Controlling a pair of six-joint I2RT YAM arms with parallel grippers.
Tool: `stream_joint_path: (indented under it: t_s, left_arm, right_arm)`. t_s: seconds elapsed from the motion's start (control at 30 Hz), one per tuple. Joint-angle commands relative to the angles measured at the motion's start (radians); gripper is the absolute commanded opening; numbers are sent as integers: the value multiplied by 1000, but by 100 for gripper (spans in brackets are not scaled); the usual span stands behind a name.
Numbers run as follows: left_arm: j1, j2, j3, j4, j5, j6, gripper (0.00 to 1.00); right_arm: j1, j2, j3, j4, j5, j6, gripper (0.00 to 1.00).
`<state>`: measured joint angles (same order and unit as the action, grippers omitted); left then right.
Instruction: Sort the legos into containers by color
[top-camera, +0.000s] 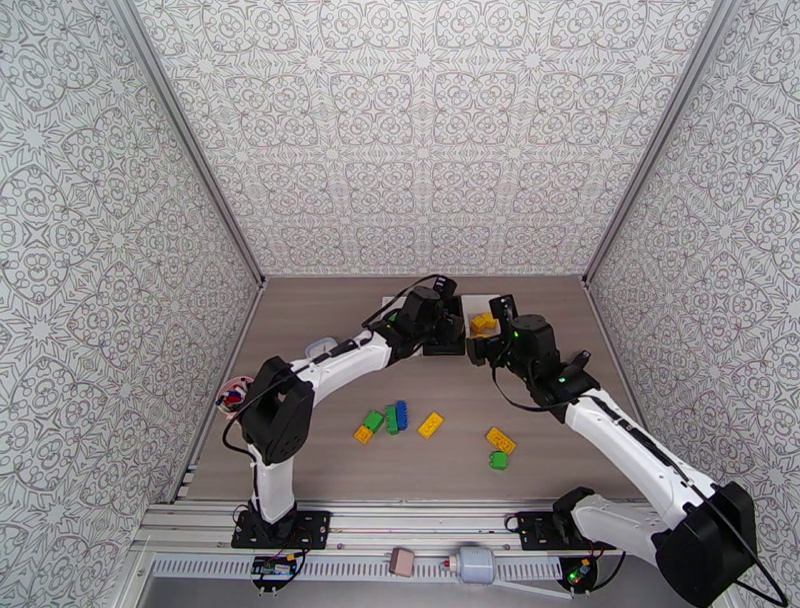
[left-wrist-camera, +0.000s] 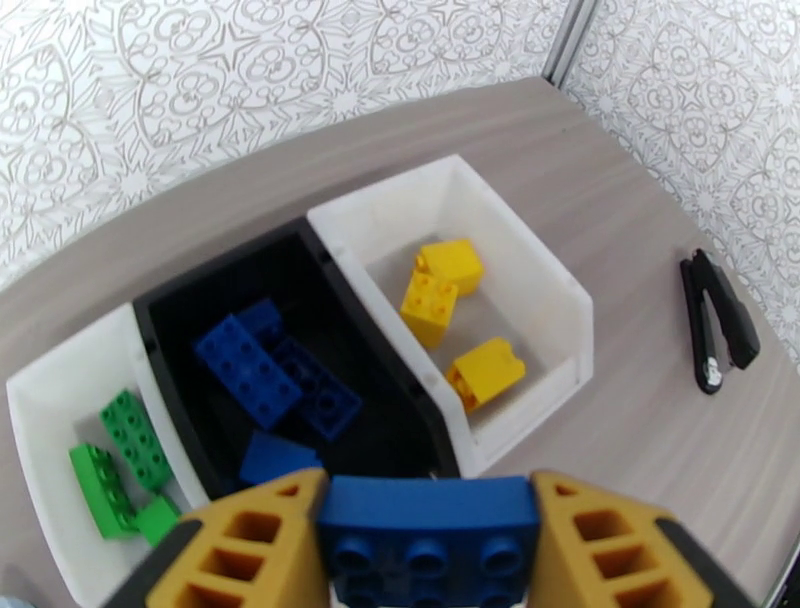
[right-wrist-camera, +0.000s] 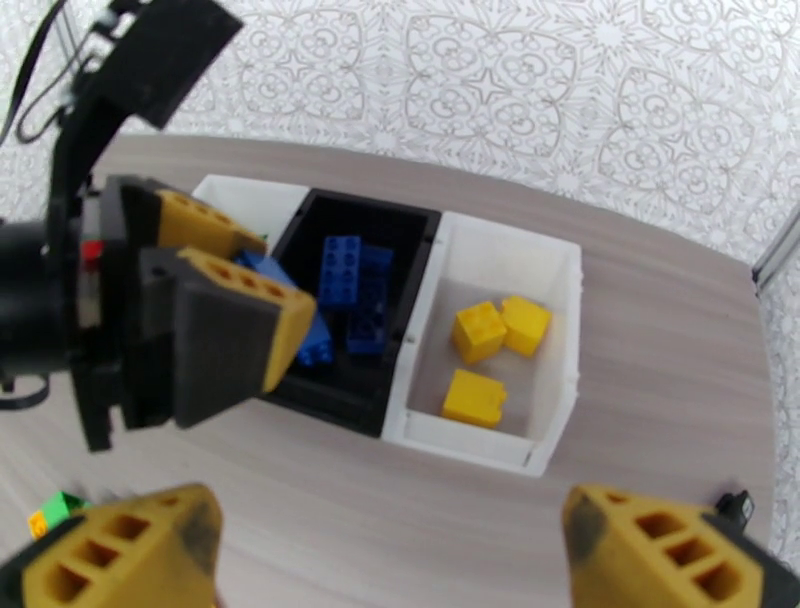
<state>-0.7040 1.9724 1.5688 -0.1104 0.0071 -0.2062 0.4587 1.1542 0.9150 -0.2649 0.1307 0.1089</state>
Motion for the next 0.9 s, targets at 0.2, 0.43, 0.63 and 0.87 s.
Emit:
stream_joint_path:
  t_s: [0.2, 0.43, 0.63, 0.87]
  left_arm:
    - [47, 149, 192, -89, 36, 26, 45]
    - [65, 228, 276, -142, 83, 4, 45]
    - [81, 247, 305, -150, 113, -27, 48]
    - [83, 186, 229, -78, 145, -14, 72]
  right_arm:
    - [-9, -21, -28, 3, 17, 23, 94]
    - [-11, -24, -31, 0, 26, 16, 94]
    - [-14, -29, -31, -7, 35, 15, 94]
    - [-15, -18, -21, -17, 48, 6, 95]
